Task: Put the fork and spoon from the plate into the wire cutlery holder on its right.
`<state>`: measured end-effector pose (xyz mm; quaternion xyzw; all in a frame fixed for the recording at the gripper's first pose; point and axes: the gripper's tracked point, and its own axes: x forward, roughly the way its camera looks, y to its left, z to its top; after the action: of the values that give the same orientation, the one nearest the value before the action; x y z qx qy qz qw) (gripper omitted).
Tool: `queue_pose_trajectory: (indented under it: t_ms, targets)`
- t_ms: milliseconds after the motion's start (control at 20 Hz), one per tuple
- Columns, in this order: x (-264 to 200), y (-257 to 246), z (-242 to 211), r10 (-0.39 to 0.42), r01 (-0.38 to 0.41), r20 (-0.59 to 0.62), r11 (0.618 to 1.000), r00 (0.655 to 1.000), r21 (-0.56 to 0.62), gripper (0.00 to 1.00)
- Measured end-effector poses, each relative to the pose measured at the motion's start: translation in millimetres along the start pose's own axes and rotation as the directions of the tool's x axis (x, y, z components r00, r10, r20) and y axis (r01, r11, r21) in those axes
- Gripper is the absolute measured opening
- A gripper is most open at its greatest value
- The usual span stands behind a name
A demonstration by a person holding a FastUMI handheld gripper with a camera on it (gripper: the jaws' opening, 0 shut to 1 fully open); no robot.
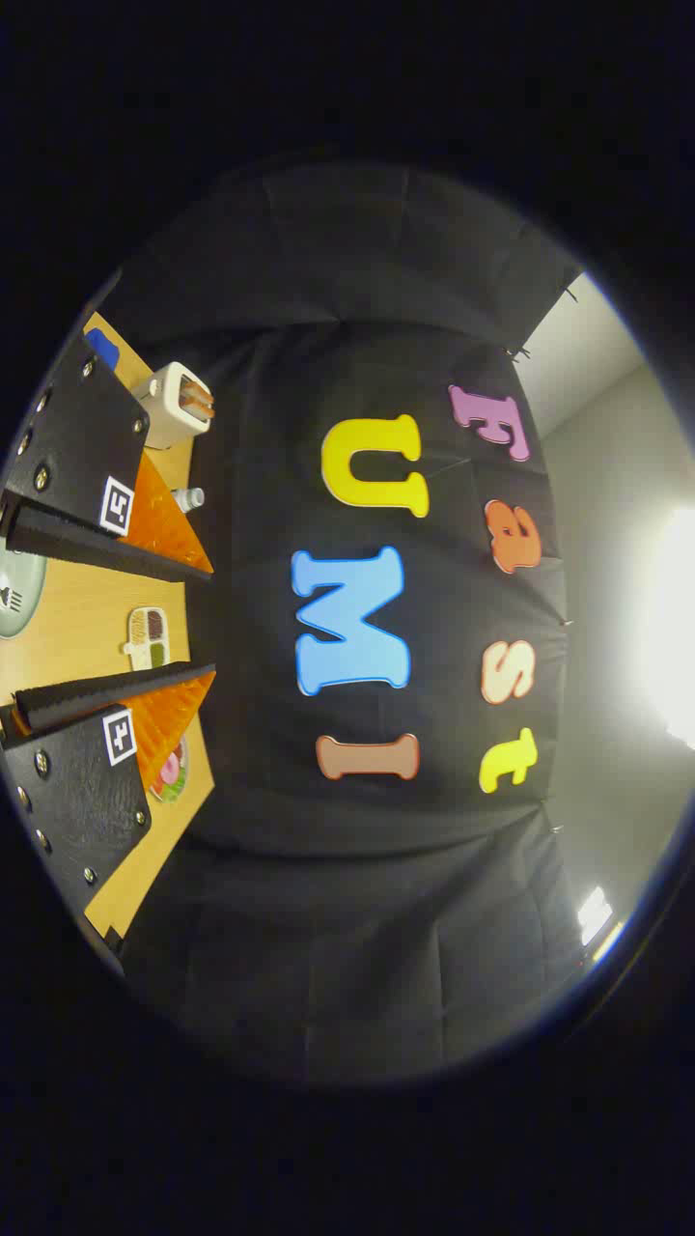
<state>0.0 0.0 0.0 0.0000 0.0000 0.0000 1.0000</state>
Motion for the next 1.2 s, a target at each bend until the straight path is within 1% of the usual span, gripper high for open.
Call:
queue_pose_trajectory:
  t_ms: [50,100,150,250,300,400,450,500,650,850,1000,1200]
  targets:
    - [4,5,-24,0.024,-0.023,-0.076,1.000,0.997,0.014,0.51]
    - [8,10,-52,0.048,-0.043,-0.168,0.999,0.985,0.029,0.51]
    - [12,14,-80,0.069,-0.058,-0.255,0.997,0.964,0.050,0.51]
    - [12,16,-135,0.092,-0.061,-0.428,0.994,0.899,0.086,0.51]
    - [13,17,-156,0.094,-0.052,-0.470,0.994,0.877,0.101,0.52]
    - [12,11,-184,0.068,-0.023,-0.512,0.995,0.856,0.094,0.51]
    - [11,8,-190,0.061,-0.015,-0.515,0.995,0.855,0.094,0.51]
    - [10,6,-187,0.048,-0.008,-0.493,0.996,0.869,0.083,0.52]
    - [15,-5,-153,-0.004,0.014,-0.385,1.000,0.923,0.023,0.51]
    - [10,-8,-121,-0.047,0.046,-0.267,0.999,0.962,-0.010,0.51]
    - [8,-9,-109,-0.061,0.056,-0.221,0.998,0.973,-0.027,0.51]
    - [9,-4,-117,-0.045,0.042,-0.248,0.999,0.968,-0.019,0.51]
